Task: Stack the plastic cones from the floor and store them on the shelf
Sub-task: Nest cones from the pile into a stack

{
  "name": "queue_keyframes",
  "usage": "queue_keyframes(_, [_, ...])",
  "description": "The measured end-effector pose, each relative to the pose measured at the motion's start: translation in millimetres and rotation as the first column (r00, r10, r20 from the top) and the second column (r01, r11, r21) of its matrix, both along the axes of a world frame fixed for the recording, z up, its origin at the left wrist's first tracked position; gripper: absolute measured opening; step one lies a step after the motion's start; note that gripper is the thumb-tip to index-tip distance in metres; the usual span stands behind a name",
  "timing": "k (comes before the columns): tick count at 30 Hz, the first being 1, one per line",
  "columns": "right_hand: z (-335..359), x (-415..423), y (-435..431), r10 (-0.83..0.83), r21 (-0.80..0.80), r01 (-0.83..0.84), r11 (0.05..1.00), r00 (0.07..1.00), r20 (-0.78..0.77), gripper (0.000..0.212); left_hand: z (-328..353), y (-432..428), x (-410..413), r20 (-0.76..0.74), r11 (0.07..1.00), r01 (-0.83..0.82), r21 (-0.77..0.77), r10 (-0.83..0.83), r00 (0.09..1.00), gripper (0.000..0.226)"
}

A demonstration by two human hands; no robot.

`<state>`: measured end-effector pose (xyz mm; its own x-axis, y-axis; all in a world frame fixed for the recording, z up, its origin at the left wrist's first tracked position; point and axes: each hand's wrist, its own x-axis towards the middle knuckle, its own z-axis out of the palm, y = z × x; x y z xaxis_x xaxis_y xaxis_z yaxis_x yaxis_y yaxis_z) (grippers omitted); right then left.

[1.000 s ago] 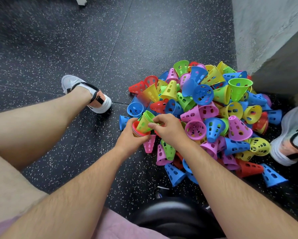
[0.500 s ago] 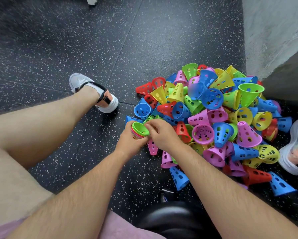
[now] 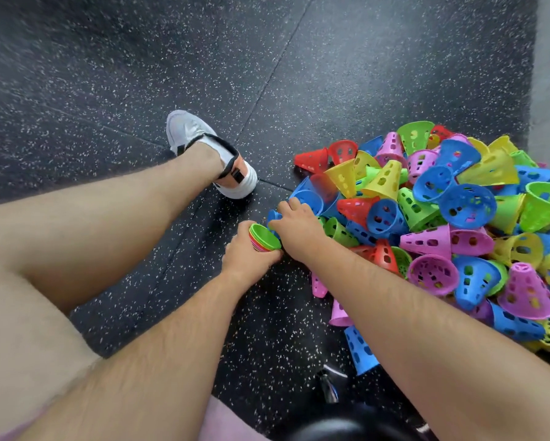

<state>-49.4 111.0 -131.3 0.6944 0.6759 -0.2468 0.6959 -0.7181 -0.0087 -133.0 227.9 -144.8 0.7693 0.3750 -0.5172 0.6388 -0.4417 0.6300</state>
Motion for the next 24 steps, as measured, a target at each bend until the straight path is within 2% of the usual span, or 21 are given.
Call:
queue_keyframes(3, [-8,0,-3,-0.056,0.154,0.047,0.987,0.997,0.057,0.018,-2,0,3,-0.004,1.0,-0.021,-0.009,0.021,1.0,0.079])
queue_keyframes(6, [-11,1,-17,-0.11,0.286,0.117,0.951,0.993,-0.04,0.027,-3,6,2,0.009,0.998,-0.06,-0.037,0.06,0.998,0.078])
queue_keyframes(10, [-9,1,-29,-0.246,0.596,0.235,0.768,0.967,-0.064,0.01,2,4,3,0.023,0.994,-0.06,-0.089,0.062,0.998,0.074])
queue_keyframes(12, [-3,-2,-32,-0.314,0.673,0.293,0.679,0.945,-0.095,0.018,3,1,5,0.043,0.992,-0.045,-0.114,0.051,0.998,0.073])
queue_keyframes(14, [2,-5,-37,-0.346,0.683,0.314,0.659,0.933,-0.095,0.023,2,-2,6,0.076,0.987,-0.03,-0.159,0.042,0.996,0.07])
queue_keyframes(18, [2,-18,-52,-0.275,0.573,0.268,0.775,0.958,-0.077,0.031,7,-14,9,0.147,0.965,-0.022,-0.263,0.062,0.987,0.071])
queue_keyframes(21, [7,-28,-58,-0.209,0.54,0.312,0.782,0.947,-0.245,0.04,11,-21,15,0.184,0.964,-0.019,-0.266,0.07,0.98,0.099])
queue_keyframes(22, [9,-30,-60,-0.217,0.543,0.371,0.754,0.92,-0.327,0.042,12,-23,16,0.182,0.971,-0.01,-0.239,0.055,0.982,0.1])
queue_keyframes(24, [13,-29,-63,-0.274,0.536,0.513,0.671,0.843,-0.463,0.048,11,-26,18,0.178,0.98,-0.001,-0.199,0.037,0.983,0.089])
